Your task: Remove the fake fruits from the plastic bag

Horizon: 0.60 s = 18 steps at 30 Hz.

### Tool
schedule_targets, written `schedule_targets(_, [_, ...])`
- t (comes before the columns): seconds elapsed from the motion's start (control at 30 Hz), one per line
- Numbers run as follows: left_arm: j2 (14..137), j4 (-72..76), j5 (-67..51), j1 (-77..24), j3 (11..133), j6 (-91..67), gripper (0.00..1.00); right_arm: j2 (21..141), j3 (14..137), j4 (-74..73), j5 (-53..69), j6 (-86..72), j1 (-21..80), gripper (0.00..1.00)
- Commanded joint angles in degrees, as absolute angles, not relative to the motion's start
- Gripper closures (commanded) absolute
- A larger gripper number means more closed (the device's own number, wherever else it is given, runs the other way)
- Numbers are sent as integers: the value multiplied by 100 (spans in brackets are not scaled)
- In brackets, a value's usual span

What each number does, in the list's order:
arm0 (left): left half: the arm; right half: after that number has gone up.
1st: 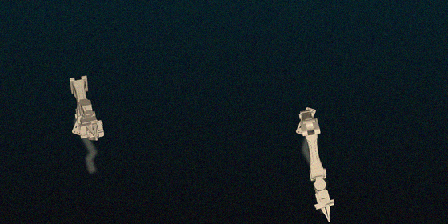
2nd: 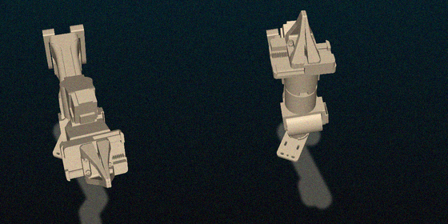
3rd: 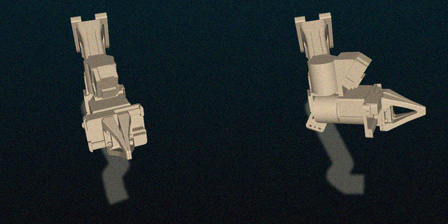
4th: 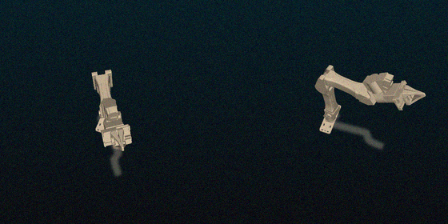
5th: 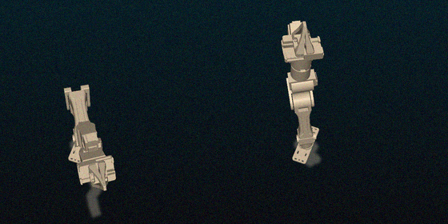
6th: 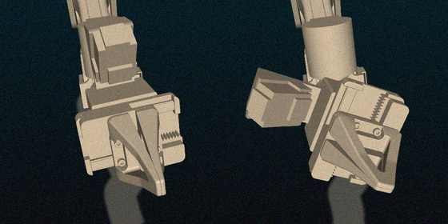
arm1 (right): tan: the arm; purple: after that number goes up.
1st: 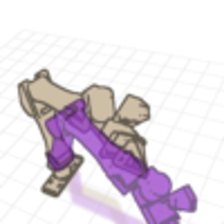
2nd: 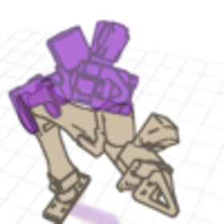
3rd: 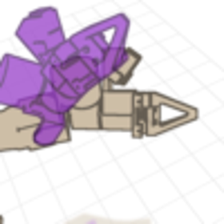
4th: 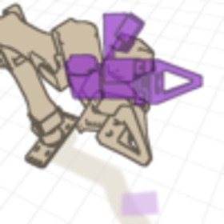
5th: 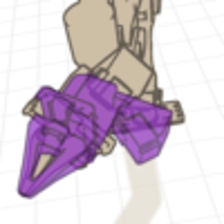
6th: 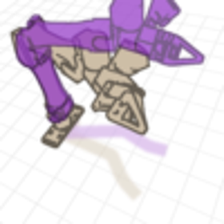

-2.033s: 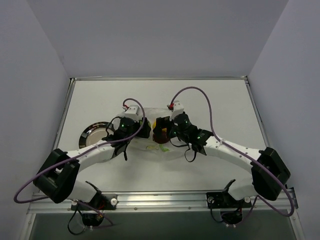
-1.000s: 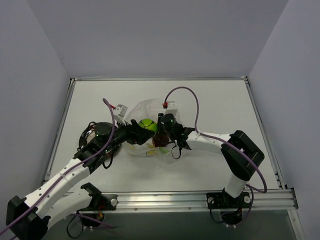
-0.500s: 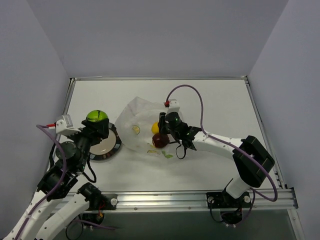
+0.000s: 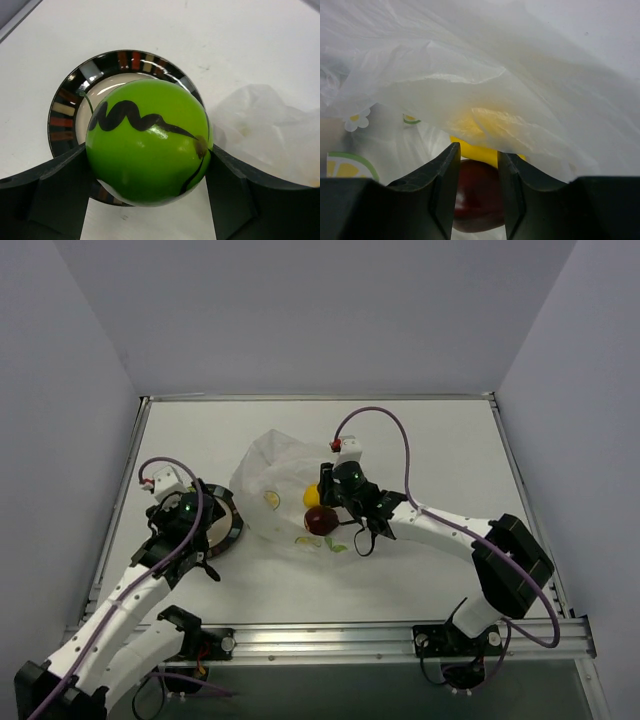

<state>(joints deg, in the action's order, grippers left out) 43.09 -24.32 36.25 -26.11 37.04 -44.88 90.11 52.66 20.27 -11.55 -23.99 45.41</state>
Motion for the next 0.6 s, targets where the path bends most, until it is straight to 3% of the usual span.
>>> schedule_targets(0.0, [4912,-1944,3306,-2093,3569,-4588,88,8421,5484,1794,-1108,-2294,4535,68])
schedule_targets(0.13, [5430,-1442,2717,-1557,3349,-4579,80,8157,5616,1285,-1055,-2101,4605,59])
schedule_targets(0.2, [5528,-1424,2672,-1390,3296,-4632,76,8034,5625,1152,-1046,-2065,4649,45])
schedule_targets(0.27, [5546,-1380,2672,-1345,3226,-4676,62,7946,5546,1064,-976,-2126,4737,29])
schedule_targets(0.33, [5468,-1319,2611,-1301,3094,-4693,51,7779,5371,1029,-993,-2214,4816,21])
schedule_targets(0.37, [5423,-1292,2584,-1292,3059,-4693,39,7709,5301,1028,-993,-2258,4895,16])
schedule_targets(0.57, [4887,-1432,2171,-1257,3023,-4772,8,7225,5132,871,-1002,-2435,5036,12])
